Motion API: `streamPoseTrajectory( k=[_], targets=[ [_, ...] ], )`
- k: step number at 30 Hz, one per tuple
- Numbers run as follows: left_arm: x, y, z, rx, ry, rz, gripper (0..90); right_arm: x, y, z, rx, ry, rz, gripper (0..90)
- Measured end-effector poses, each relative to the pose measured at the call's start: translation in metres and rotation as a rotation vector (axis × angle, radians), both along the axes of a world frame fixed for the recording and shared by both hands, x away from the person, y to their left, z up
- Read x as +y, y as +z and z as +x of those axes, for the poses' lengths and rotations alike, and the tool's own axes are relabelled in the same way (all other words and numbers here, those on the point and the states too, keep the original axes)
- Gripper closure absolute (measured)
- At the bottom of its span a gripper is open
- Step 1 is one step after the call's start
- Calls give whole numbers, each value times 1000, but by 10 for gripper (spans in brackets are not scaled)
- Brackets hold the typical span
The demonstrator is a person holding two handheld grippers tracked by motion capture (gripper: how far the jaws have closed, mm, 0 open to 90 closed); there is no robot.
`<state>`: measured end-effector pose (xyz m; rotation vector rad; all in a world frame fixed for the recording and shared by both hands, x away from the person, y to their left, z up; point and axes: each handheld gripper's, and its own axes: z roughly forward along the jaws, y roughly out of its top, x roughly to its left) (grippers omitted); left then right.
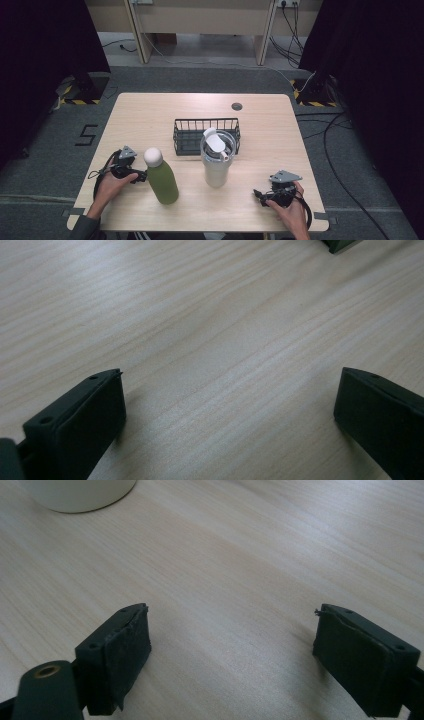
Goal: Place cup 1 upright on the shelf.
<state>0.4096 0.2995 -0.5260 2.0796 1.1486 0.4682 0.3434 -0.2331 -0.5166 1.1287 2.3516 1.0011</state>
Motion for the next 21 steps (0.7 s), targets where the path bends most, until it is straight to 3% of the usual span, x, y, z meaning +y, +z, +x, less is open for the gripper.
streamPoseTrajectory(
  k=[11, 16, 17, 21],
  targets=[
    [0, 0, 0, 0, 0, 0, 0, 6, 3, -3, -48, 34, 10, 157],
    [0, 0, 0, 0, 0, 0, 0, 12, 11, -7, -93, 49, 67, 155],
    [0, 0, 0, 0, 0, 0, 0, 15, 15, -8, -122, 66, 97, 154],
    [0, 0, 0, 0, 0, 0, 0, 20, 18, -10, -142, 87, 140, 152]
  ],
)
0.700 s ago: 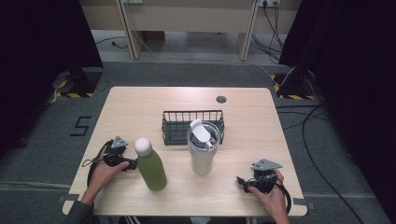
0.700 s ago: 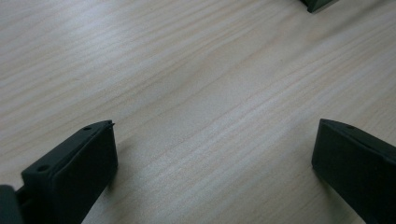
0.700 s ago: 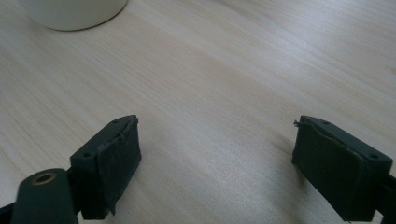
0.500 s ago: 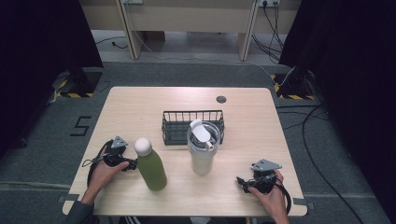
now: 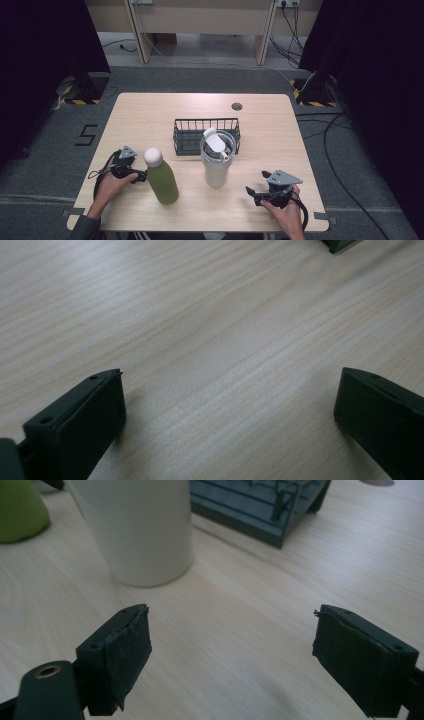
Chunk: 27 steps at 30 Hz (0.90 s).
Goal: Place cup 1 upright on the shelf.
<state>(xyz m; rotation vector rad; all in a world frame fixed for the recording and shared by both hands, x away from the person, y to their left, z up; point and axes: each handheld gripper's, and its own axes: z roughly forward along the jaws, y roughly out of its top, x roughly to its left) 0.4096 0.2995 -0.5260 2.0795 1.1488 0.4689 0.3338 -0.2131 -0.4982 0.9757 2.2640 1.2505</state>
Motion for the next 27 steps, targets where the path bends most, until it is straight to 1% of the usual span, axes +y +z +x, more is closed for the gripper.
streamPoseTrajectory(
  k=[1, 2, 3, 4, 5, 7, 8, 9, 10, 15, 16, 18, 19, 21, 27],
  targets=[
    [0, 0, 0, 0, 0, 0, 0, 5, 3, -2, -21, 8, 18, 151],
    [0, 0, 0, 0, 0, 0, 0, 5, 3, -2, -21, 8, 18, 151],
    [0, 0, 0, 0, 0, 0, 0, 9, 6, -3, -39, 26, 39, 151],
    [0, 0, 0, 0, 0, 0, 0, 9, 6, -3, -39, 26, 39, 151],
    [0, 0, 0, 0, 0, 0, 0, 13, 9, -3, -49, 39, 54, 151],
    [0, 0, 0, 0, 0, 0, 0, 17, 11, -3, -64, 50, 56, 151],
    [0, 0, 0, 0, 1, 0, 0, 19, 11, -3, -67, 55, 70, 151],
    [0, 0, 0, 0, 1, 0, 0, 19, 11, -3, -67, 55, 70, 151],
    [0, 0, 0, 0, 1, 0, 0, 23, 11, -2, -65, 69, 92, 151],
    [0, 0, 0, 0, 1, 0, 0, 28, 11, -2, -79, 75, 97, 151],
    [0, 0, 0, 0, 1, 0, 0, 31, 15, -3, -95, 84, 105, 151],
    [0, 0, 0, 0, 1, 0, 0, 33, 16, -3, -100, 89, 107, 152],
    [0, 0, 0, 0, 1, 0, 0, 37, 20, -4, -113, 101, 108, 151],
    [0, 0, 0, 0, 1, 0, 0, 40, 22, -4, -122, 109, 116, 153],
    [0, 0, 0, 0, 1, 0, 0, 47, 26, -4, -126, 112, 122, 151]
  ],
)
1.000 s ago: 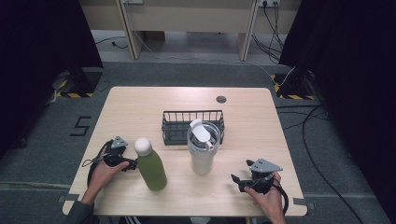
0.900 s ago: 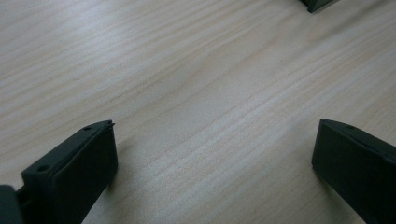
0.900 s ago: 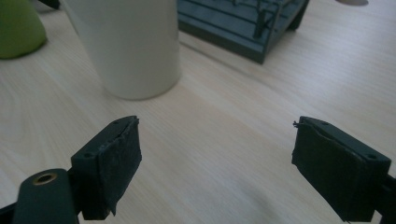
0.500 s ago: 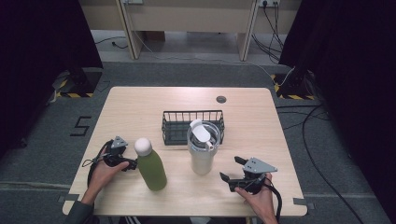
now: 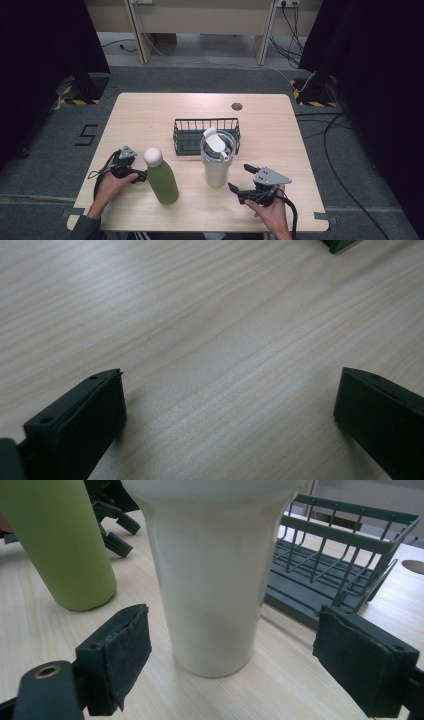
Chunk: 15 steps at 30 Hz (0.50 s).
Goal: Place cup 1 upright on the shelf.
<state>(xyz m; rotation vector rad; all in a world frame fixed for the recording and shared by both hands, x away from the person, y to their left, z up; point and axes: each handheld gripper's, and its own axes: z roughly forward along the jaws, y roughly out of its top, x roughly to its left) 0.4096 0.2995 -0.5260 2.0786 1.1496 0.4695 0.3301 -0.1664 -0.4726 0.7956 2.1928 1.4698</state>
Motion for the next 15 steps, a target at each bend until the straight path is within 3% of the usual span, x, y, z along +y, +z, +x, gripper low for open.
streamPoseTrajectory(
  k=[7, 15],
  targets=[
    [0, 0, 0, 0, 1, -2, 0, 12, 2, 3, -17, 17, 2, 150],
    [0, 0, 0, 0, 1, -2, 0, 22, -4, 13, -19, -3, 15, 149]
  ],
)
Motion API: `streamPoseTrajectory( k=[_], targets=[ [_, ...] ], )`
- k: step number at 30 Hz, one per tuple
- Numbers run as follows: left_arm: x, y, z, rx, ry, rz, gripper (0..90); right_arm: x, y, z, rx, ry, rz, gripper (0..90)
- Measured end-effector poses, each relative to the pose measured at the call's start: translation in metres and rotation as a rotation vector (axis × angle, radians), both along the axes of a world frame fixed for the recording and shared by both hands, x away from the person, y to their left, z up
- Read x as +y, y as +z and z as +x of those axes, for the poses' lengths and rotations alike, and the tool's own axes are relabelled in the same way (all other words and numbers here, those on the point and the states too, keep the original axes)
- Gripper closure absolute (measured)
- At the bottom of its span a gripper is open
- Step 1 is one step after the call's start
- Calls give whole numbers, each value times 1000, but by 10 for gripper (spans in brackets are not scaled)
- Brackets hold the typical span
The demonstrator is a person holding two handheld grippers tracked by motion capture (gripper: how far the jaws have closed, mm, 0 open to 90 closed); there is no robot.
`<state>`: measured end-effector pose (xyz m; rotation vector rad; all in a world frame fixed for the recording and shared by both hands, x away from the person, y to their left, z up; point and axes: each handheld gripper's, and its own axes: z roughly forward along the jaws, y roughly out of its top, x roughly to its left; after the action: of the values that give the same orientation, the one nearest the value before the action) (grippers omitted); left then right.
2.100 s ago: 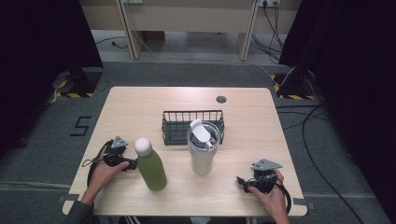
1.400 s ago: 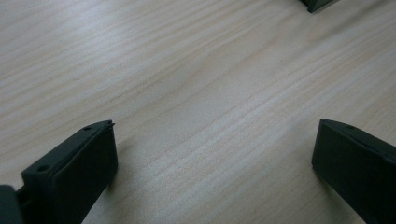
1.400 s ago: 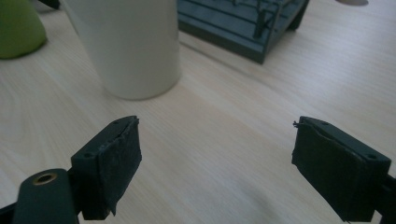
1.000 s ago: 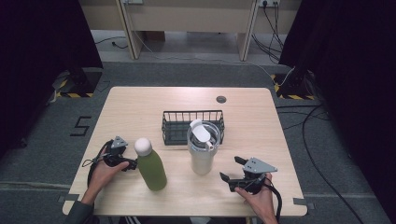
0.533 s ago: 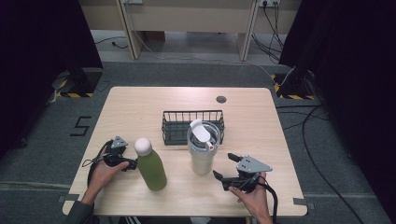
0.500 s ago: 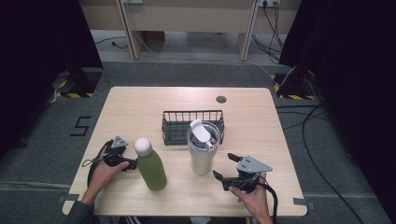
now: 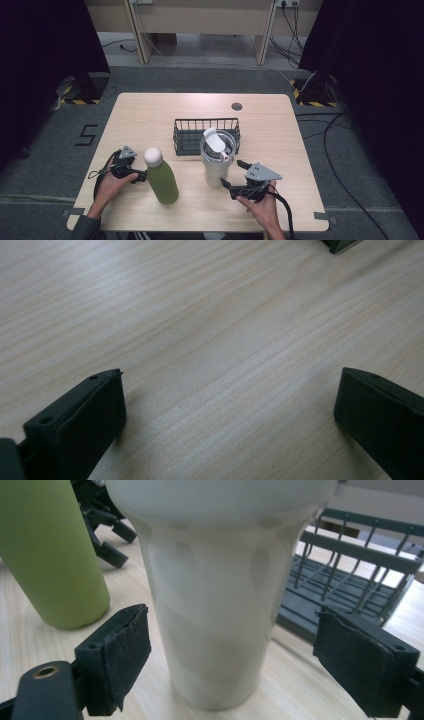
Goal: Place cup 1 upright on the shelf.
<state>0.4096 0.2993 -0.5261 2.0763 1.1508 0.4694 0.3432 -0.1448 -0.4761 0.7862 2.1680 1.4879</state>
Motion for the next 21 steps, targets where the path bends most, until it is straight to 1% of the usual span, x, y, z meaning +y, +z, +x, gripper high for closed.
streamPoseTrajectory(
  k=[1, 9, 13, 14, 21],
  targets=[
    [0, 0, 0, 0, 0, 0, 0, 2, 0, 2, 0, 5, 9, 149],
    [0, 0, 0, 0, -1, 2, 0, 7, 0, 3, -11, 18, 2, 149],
    [0, 0, 0, 0, 0, 0, 0, 9, -1, 4, -11, 10, 3, 149],
    [0, 0, 0, 1, -1, 2, 0, 11, -1, 5, -10, 13, 15, 149],
    [0, 0, 0, 0, -1, 2, 0, 17, -4, 8, -12, 20, 34, 149]
  ],
)
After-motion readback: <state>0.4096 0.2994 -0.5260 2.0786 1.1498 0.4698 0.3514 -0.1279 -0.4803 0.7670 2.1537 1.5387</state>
